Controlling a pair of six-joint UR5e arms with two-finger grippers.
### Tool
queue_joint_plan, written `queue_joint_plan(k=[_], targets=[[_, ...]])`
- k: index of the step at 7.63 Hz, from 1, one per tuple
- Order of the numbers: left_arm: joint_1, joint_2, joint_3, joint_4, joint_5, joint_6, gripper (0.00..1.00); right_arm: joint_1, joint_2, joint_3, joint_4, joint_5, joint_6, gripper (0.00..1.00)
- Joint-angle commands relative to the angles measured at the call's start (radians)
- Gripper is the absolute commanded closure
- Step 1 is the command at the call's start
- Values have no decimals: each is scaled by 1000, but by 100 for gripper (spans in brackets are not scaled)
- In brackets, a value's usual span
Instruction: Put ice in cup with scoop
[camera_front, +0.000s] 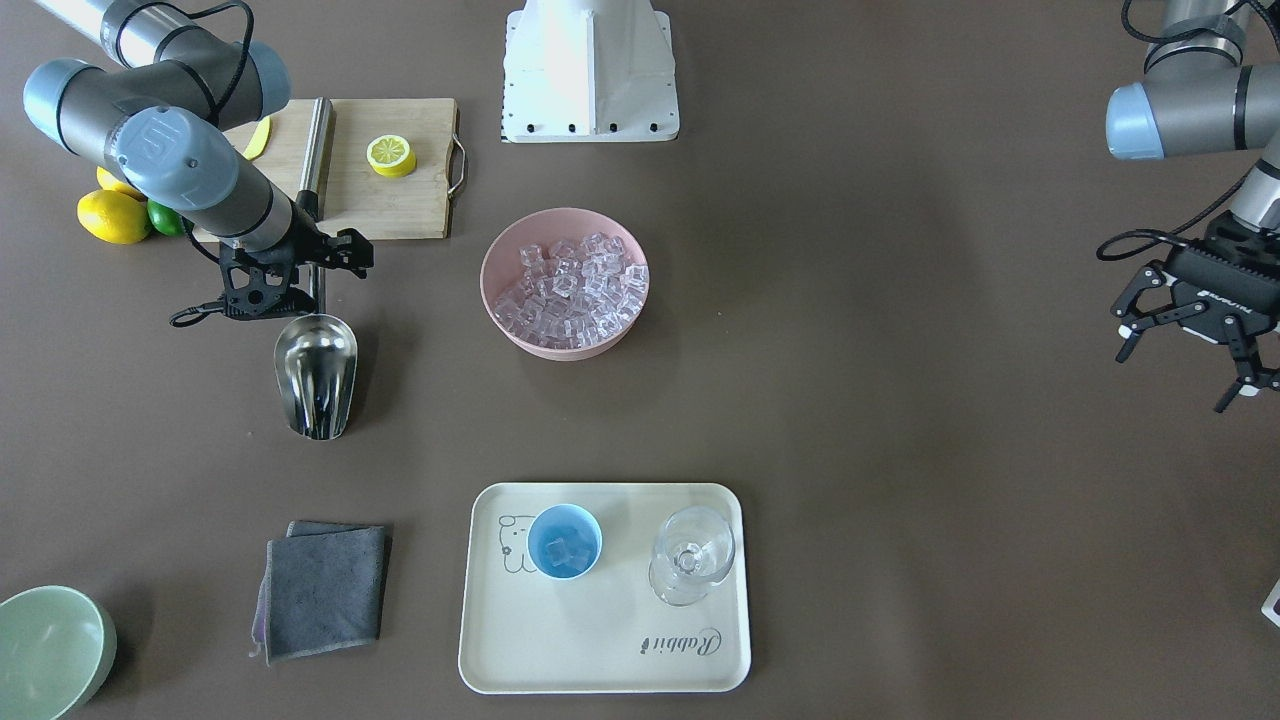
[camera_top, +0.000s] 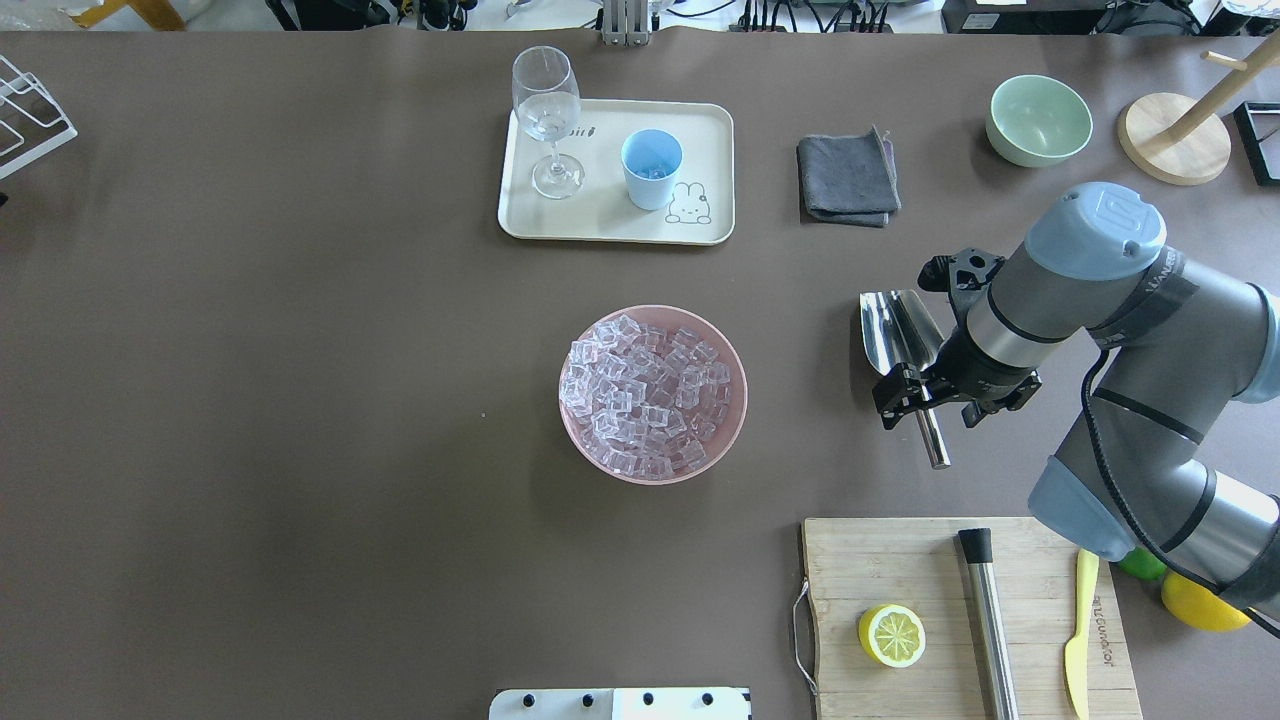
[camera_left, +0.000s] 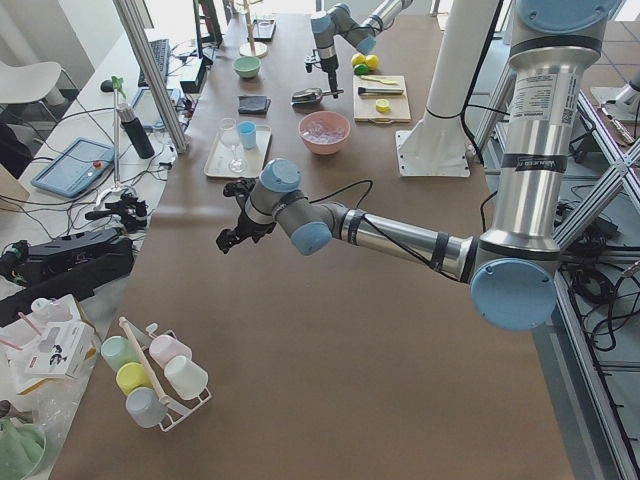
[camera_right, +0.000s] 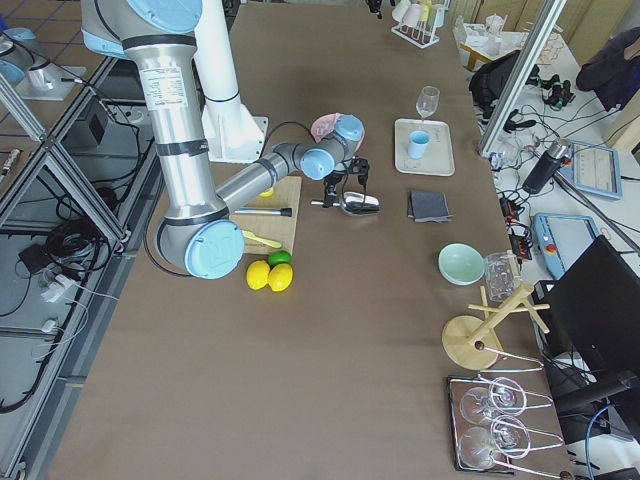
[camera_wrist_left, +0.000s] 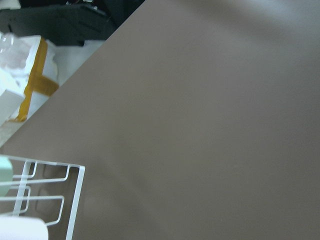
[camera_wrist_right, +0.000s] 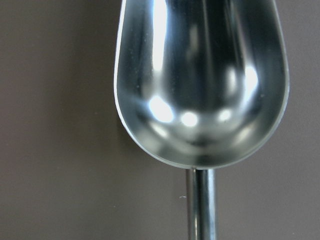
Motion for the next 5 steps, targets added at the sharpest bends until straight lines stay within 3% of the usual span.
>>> queue_joint_plan(k=[1,3,5], targets=[[-142,56,-2,145,-89,-39,2,97,-1,72,-92,-7,-118,0],[-248,83,-2,286,-166,-39,2,240,-18,100,-183,-1,-360,0],[-326,113,-2,415,-270,-39,2,387,-81,89,-188,1,-558,0]])
